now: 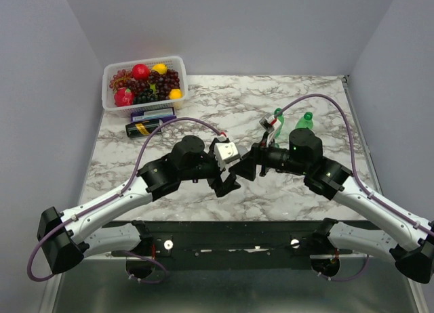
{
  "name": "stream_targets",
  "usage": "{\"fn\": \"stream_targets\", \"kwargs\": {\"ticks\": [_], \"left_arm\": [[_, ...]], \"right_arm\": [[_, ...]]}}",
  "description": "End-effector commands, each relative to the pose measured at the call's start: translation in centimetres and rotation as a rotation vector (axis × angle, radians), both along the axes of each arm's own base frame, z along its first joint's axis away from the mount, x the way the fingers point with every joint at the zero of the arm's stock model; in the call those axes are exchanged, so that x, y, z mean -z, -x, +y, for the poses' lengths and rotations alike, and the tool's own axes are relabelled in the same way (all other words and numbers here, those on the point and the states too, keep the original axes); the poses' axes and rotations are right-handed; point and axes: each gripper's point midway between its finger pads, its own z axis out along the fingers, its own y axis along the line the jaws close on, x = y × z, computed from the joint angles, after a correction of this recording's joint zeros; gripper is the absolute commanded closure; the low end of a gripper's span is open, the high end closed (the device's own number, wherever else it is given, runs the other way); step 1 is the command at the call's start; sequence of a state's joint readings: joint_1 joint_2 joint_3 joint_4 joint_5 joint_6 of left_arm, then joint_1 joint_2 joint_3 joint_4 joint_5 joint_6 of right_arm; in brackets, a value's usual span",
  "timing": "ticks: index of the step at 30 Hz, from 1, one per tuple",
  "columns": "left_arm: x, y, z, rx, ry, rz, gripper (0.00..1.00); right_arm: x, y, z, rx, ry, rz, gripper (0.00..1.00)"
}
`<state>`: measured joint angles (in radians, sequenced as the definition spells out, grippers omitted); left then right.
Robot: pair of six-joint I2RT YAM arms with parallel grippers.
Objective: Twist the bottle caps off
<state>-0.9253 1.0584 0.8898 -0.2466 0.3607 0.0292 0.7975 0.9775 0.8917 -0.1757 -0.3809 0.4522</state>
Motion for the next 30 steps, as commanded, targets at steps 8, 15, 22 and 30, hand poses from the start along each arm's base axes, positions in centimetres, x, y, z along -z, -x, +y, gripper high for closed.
{"fn": "stream_targets", "kwargs": {"ticks": [8,15,22,30], "left_arm": [[-1.0,-3.2,1.4,-0.201,-0.037,-0.054,0.01],[-2.5,-5.2,4.5,-0.384,-0.032,-0.098,0.01],[-2.7,-11.7,10.6,-0.724,0.04,0.047,0.01],[-4.3,-12.9,13.9,-0.858,0.085,-0.013,0.01]], "right_arm": [[0.0,-6.3,-4.5,0.364,0.191,-0.131,0.84],[0.0,-12.1,-7.0,0.515,0.345,-0.156,0.88],[2.1,-19.4,-6.1,0.601,0.493,-0.155,0.89],[7.4,-25.2,-3.7,0.618,0.638,-0.124,0.89]]}}
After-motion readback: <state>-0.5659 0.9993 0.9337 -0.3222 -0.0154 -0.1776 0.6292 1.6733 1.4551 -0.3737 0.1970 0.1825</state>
